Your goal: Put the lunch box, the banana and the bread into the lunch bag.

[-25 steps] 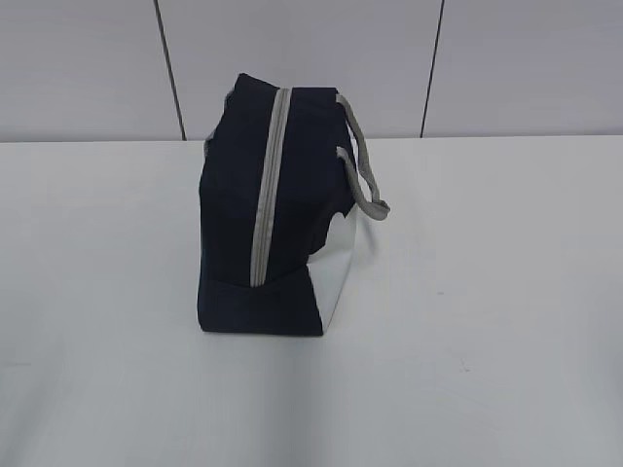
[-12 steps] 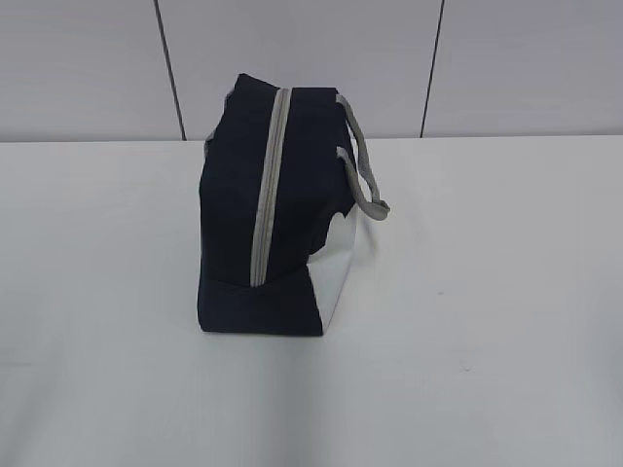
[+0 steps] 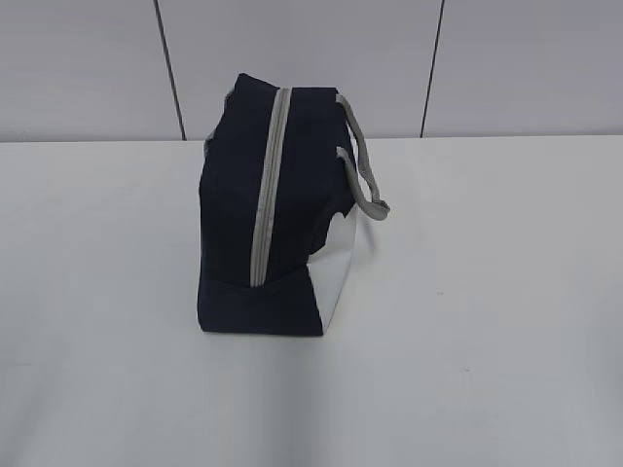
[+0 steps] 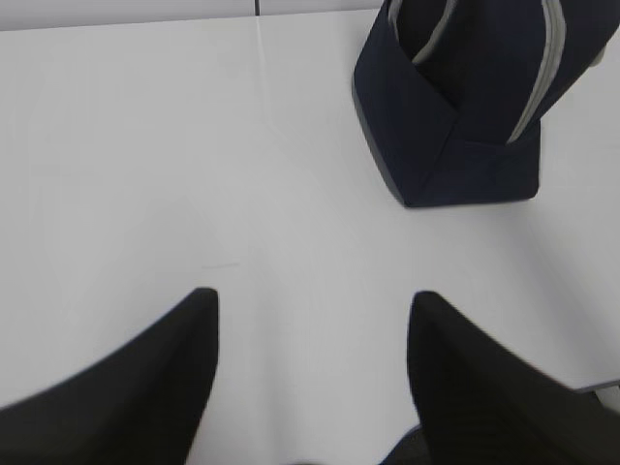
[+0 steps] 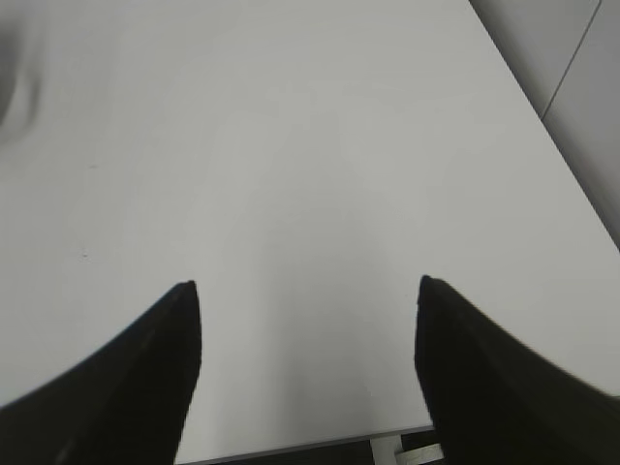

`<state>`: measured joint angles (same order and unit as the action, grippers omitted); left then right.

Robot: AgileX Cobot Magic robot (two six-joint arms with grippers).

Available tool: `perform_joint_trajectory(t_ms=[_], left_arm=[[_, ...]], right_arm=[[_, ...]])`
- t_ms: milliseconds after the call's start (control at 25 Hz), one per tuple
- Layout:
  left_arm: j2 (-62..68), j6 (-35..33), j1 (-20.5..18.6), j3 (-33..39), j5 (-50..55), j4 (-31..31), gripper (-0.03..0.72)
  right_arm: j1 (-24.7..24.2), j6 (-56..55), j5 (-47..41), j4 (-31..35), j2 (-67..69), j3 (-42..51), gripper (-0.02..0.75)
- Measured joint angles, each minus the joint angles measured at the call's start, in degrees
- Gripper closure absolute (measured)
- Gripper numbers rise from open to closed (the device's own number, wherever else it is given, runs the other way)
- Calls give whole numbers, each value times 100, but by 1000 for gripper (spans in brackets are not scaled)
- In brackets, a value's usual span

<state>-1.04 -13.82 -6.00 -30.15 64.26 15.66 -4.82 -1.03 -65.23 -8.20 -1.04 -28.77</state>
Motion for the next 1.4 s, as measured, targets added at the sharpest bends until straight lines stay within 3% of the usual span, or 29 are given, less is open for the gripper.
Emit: perform_joint_trajectory(t_ms=[520, 720, 1120, 1400], left_arm=[[0, 0, 0, 0, 0, -28, 265], [0, 730, 10, 1, -25, -457, 265], [0, 1177, 737, 7, -45, -776, 281], [0, 1183, 827, 7, -46, -834, 286]], right_arm=[[0, 0, 0, 0, 0, 0, 227], [0, 0, 0, 0, 0, 0, 227], [0, 0, 0, 0, 0, 0, 227], [0, 0, 0, 0, 0, 0, 227]])
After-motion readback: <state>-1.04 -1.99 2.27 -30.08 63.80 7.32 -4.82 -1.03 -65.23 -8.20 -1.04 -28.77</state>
